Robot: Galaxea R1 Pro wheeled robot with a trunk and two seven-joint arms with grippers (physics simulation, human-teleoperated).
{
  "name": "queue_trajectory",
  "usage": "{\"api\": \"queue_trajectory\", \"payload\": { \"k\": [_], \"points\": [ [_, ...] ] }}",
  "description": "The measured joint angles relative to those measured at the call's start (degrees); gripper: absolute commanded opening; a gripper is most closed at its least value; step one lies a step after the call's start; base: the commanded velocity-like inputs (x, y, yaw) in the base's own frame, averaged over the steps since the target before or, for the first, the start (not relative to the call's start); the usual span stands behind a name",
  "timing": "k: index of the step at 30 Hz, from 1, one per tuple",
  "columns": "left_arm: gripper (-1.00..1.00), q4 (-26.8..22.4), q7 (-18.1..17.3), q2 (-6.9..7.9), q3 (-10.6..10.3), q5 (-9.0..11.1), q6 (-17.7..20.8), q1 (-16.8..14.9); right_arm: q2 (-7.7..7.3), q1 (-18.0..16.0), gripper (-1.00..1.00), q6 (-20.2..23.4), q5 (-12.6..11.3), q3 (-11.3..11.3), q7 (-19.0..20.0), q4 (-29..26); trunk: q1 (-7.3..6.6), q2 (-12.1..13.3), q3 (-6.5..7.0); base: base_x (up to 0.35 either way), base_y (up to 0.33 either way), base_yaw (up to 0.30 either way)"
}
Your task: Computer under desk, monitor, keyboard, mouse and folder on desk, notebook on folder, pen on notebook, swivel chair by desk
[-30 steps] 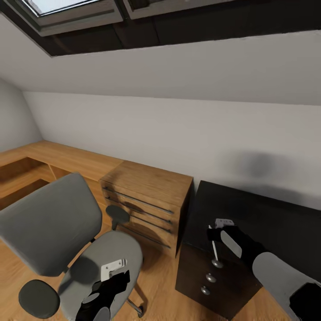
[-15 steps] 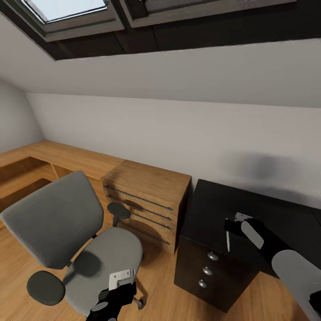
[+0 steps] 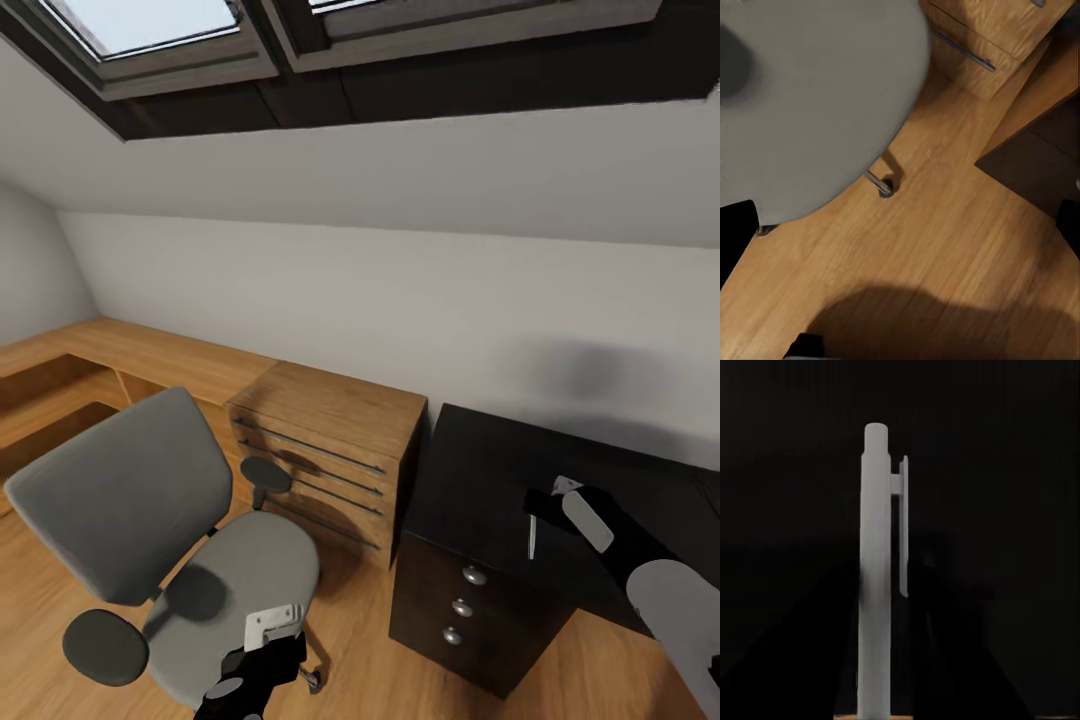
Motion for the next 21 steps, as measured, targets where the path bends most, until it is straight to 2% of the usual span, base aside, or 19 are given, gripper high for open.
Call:
{"api": "queue_trajectory", "payload": {
  "k": [4,9,11,13,15,21],
  "points": [
    [1.00,0.0,0.0,0.00,0.1,0.0,0.0,0.0,-0.16,0.0,-1.00,0.0,0.0,-1.6,-0.4,0.1,-0.23,0.4,0.25,0.000,0.000,-0.207],
    [1.00,0.1,-0.2,0.00,0.0,0.1,0.0,0.0,-1.04,0.0,-1.00,-0.2,0.0,-3.2,-3.5,0.2,-0.23,0.4,0.33,0.000,0.000,-0.268],
    [1.00,0.2,-0.2,0.00,-0.6,0.2,0.0,0.0,-1.13,0.0,-1.00,-0.2,0.0,-4.4,-4.4,0.2,-0.23,0.4,0.34,-0.004,-0.003,-0.285],
    [1.00,0.9,0.1,0.06,-3.1,0.2,0.0,0.0,-1.24,0.0,-1.00,-0.2,0.1,-8.3,-6.8,0.3,-0.22,0.4,0.35,-0.122,-0.087,-0.290],
    [1.00,1.1,0.2,0.07,-3.9,0.2,-0.1,0.0,-1.26,0.0,-1.00,-0.3,0.0,-10.0,-8.5,0.3,-0.21,0.4,0.35,-0.190,-0.138,-0.292],
    [1.00,1.4,0.3,0.09,-4.7,0.1,-0.1,0.0,-1.43,0.0,-1.00,-1.6,-0.1,-11.4,-11.5,0.4,-0.20,0.4,0.36,-0.230,-0.179,-0.295]
  ]
}}
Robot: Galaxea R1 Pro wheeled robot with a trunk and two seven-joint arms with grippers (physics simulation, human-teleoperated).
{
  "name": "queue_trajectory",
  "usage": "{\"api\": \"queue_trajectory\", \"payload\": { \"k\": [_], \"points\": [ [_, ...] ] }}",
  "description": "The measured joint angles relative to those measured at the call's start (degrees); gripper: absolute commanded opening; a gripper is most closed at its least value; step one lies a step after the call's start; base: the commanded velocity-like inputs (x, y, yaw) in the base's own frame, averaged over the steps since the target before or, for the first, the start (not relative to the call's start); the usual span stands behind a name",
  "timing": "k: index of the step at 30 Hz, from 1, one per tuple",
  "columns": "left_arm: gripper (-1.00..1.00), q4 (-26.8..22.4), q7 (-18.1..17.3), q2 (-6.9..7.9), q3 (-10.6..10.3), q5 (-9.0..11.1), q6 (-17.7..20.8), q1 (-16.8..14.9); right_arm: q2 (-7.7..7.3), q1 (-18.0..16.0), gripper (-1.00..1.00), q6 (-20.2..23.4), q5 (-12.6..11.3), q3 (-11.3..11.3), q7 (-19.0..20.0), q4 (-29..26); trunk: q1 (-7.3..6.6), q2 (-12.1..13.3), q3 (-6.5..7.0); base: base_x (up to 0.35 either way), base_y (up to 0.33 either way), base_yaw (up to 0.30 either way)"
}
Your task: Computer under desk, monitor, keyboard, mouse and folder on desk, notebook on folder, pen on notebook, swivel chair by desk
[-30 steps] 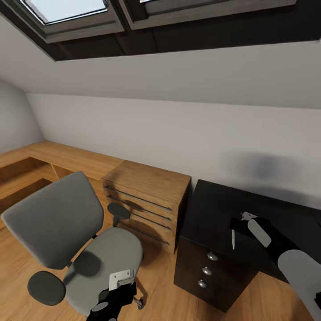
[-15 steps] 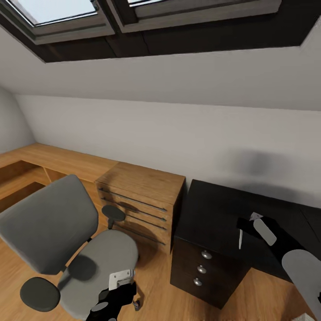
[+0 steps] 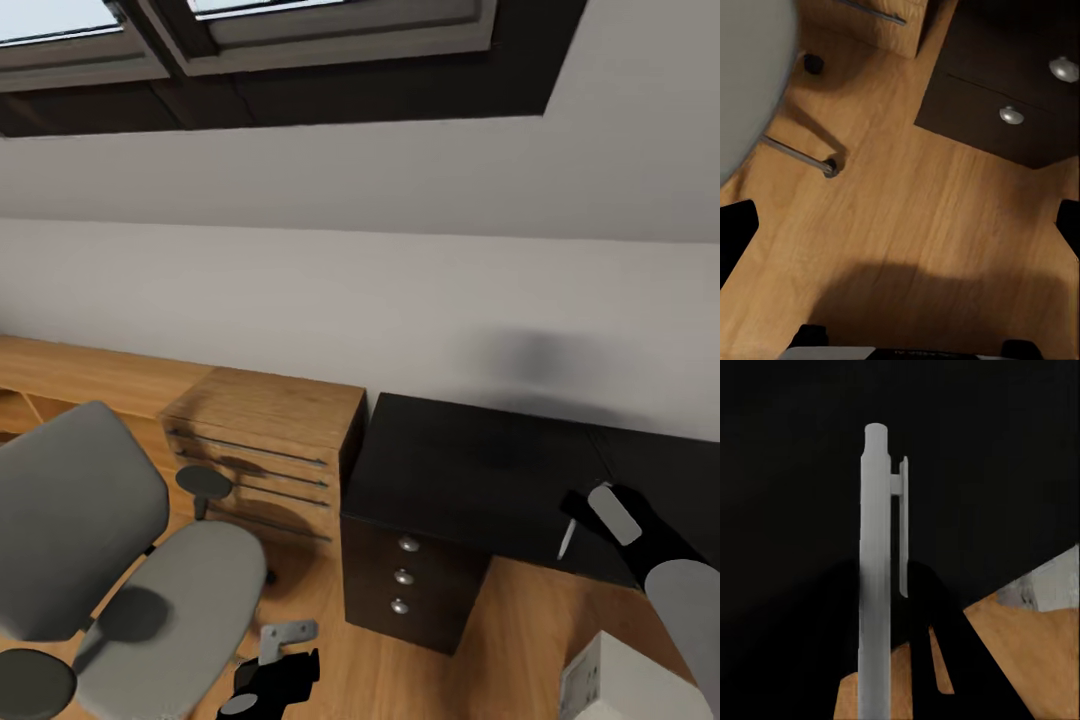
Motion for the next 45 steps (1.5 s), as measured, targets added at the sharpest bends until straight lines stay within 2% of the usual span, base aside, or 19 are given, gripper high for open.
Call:
{"api": "queue_trajectory", "payload": {
  "k": [10,16,24,31,35,45],
  "points": [
    [1.00,0.0,-0.1,0.00,-0.1,-0.3,0.0,0.0,-1.90,0.0,-1.00,-2.0,-0.1,-0.8,-1.0,0.5,-0.02,0.0,0.00,-0.051,-0.065,-0.299],
    [1.00,0.0,0.0,0.00,0.0,-0.3,0.0,0.0,-3.82,0.0,-1.00,-2.3,0.0,-5.8,-1.0,1.4,-0.02,0.0,0.00,-0.002,-0.003,-0.300],
    [1.00,0.0,0.0,0.00,0.0,-0.3,0.0,0.0,-4.87,0.0,-1.00,-2.6,-0.1,-7.0,-1.1,1.6,-0.03,0.0,0.00,0.000,0.000,-0.300],
    [1.00,0.0,0.0,0.00,0.0,-0.3,0.0,0.0,-5.02,0.0,-1.00,-2.7,-0.1,-7.2,-1.0,2.1,-0.02,0.0,-0.01,0.000,0.000,-0.300],
    [1.00,0.0,0.0,0.00,0.0,-0.3,0.0,0.0,-4.97,0.0,-1.00,-4.5,-0.2,-7.2,-1.0,3.3,-0.02,0.0,-0.09,0.000,0.000,-0.266],
    [1.00,-0.1,0.1,0.00,0.0,-0.2,-0.1,0.0,-4.69,0.0,-1.00,-5.5,-0.3,-7.3,-0.5,3.6,-0.02,0.0,-0.14,0.000,0.000,-0.050]
  ]
}}
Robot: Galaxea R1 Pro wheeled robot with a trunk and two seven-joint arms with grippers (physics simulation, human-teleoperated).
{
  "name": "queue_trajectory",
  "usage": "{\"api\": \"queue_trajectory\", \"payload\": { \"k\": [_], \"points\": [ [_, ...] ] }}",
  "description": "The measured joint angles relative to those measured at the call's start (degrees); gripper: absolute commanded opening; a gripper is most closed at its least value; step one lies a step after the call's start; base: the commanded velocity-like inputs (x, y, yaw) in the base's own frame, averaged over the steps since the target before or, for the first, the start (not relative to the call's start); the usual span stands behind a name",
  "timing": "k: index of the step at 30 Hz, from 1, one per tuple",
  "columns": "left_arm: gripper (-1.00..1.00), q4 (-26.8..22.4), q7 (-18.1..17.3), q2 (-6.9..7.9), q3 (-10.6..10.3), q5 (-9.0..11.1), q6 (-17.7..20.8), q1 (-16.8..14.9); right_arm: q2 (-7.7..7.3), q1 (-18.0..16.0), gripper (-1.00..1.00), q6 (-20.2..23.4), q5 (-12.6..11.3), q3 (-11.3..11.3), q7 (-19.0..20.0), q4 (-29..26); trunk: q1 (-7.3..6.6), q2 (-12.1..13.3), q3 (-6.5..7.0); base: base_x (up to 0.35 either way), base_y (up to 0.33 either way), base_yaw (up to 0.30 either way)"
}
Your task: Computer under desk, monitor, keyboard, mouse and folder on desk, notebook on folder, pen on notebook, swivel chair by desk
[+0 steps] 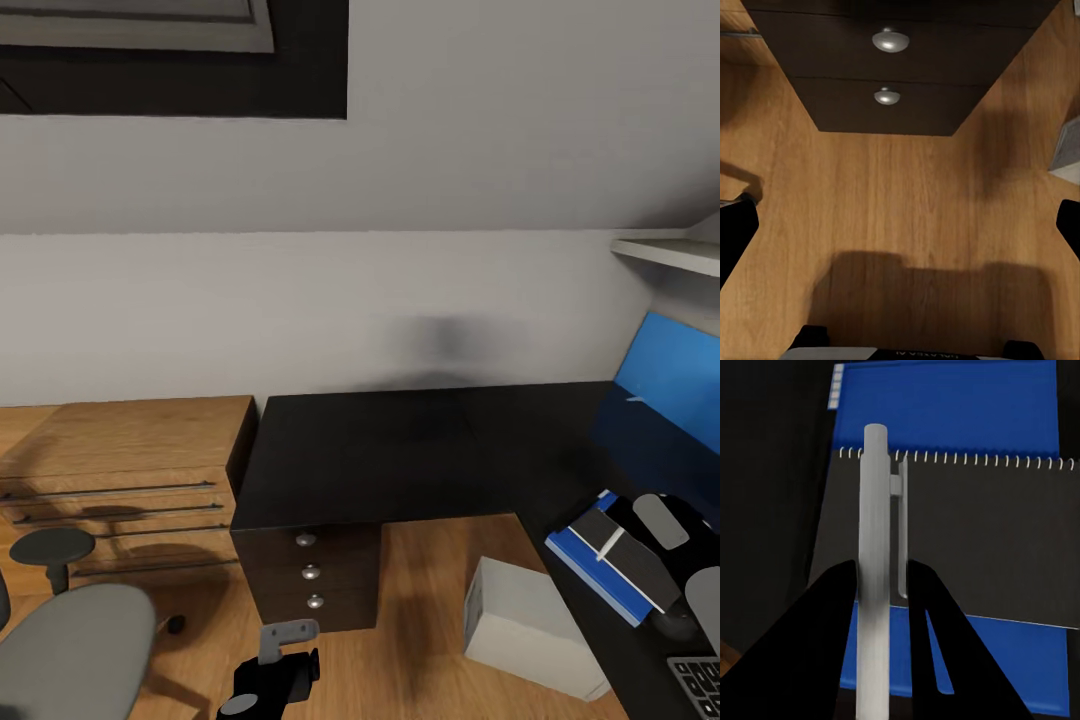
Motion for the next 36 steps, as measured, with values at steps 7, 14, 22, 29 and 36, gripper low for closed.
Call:
{"api": "queue_trajectory", "payload": {
  "k": [7,14,22,29,36],
  "points": [
    [1.00,0.0,0.0,0.00,0.0,0.0,0.0,0.0,0.04,0.0,-1.00,-1.8,0.0,0.0,0.0,0.3,0.00,0.0,0.00,0.000,0.000,-0.002],
    [1.00,0.0,0.0,0.00,0.0,0.0,0.0,0.0,0.08,0.0,-1.00,-2.5,-0.1,0.0,0.0,1.5,-0.01,0.0,0.00,0.065,-0.012,0.000],
    [1.00,-0.1,-0.1,0.00,0.0,0.1,0.0,0.0,0.08,0.0,-1.00,-6.7,-0.1,0.1,-0.2,4.0,0.00,0.0,0.00,0.106,-0.034,0.000],
    [1.00,-0.1,-0.1,0.00,-0.1,0.1,0.0,0.0,0.08,0.0,-1.00,-9.1,-0.1,0.1,-0.2,6.1,-0.01,0.0,0.00,0.157,-0.016,0.000],
    [1.00,-0.7,-0.3,-0.06,-0.3,0.1,0.0,0.0,0.08,0.0,-1.00,-10.0,-0.2,0.2,-0.2,7.1,0.00,0.0,0.00,0.044,-0.008,0.000]
  ]
}}
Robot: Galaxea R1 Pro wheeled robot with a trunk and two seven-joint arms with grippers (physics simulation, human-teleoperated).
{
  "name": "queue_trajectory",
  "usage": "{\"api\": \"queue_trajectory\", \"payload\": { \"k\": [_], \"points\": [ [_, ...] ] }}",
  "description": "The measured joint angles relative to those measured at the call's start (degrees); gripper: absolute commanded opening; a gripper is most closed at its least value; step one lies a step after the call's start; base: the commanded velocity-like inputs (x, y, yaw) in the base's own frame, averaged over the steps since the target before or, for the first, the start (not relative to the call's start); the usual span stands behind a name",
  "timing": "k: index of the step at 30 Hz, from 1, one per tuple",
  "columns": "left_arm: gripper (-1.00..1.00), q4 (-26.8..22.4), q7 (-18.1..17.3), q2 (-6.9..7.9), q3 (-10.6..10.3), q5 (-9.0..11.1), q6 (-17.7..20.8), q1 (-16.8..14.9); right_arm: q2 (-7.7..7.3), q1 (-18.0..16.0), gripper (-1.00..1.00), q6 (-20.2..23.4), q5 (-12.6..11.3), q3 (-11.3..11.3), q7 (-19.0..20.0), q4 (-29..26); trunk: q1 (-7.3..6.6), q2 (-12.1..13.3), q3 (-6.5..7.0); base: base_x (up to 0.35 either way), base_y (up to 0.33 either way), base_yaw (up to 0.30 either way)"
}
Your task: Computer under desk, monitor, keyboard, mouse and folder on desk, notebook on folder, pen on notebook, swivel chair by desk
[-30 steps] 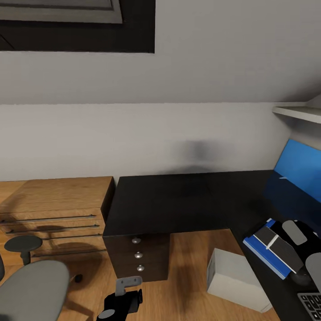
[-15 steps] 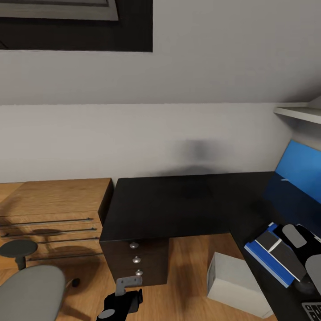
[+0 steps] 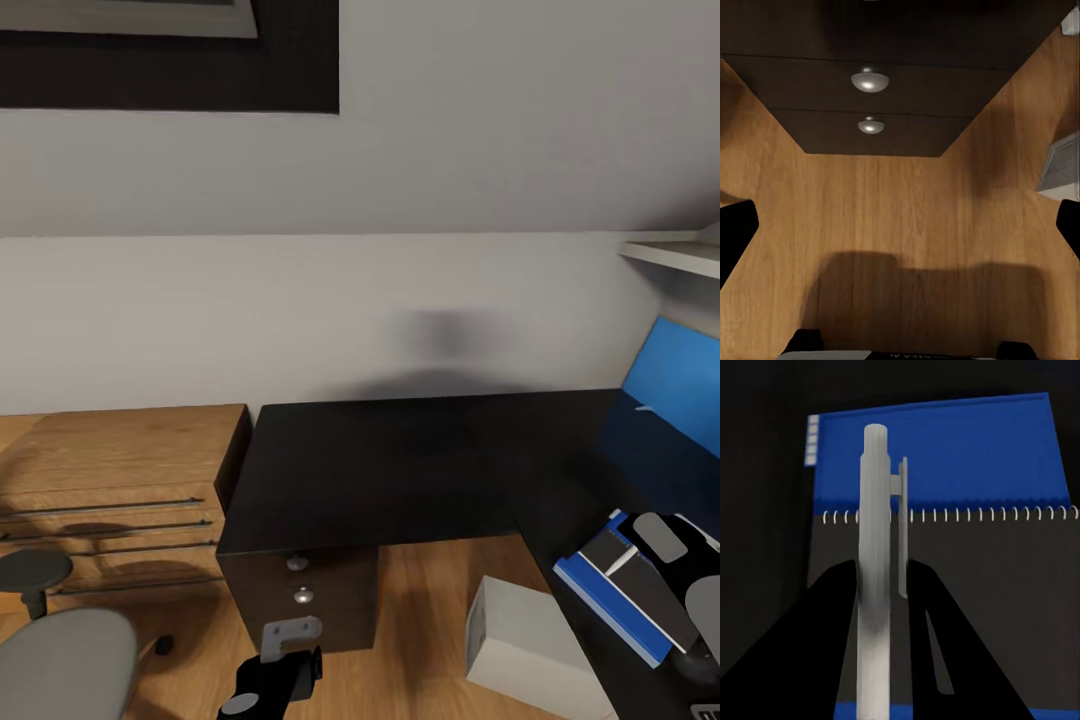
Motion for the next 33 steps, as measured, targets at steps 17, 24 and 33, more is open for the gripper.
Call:
{"api": "queue_trajectory", "payload": {
  "k": [17,24,33],
  "points": [
    [1.00,-2.6,0.1,-0.02,-0.6,0.2,0.1,0.0,0.00,0.0,-1.00,-0.1,0.0,0.0,-0.1,0.3,2.64,-4.8,-2.16,0.002,0.000,0.000],
    [1.00,-2.6,0.1,-0.02,-0.6,0.2,0.1,0.0,0.00,0.0,-1.00,-0.2,0.1,0.0,-0.2,0.3,4.18,-7.6,-3.42,0.000,0.000,0.000],
    [1.00,-2.6,0.1,-0.02,-0.7,0.2,0.1,0.0,0.00,0.0,-1.00,-0.2,0.1,0.1,-0.3,0.2,6.15,-11.2,-5.04,0.000,0.000,0.000]
  ]
}}
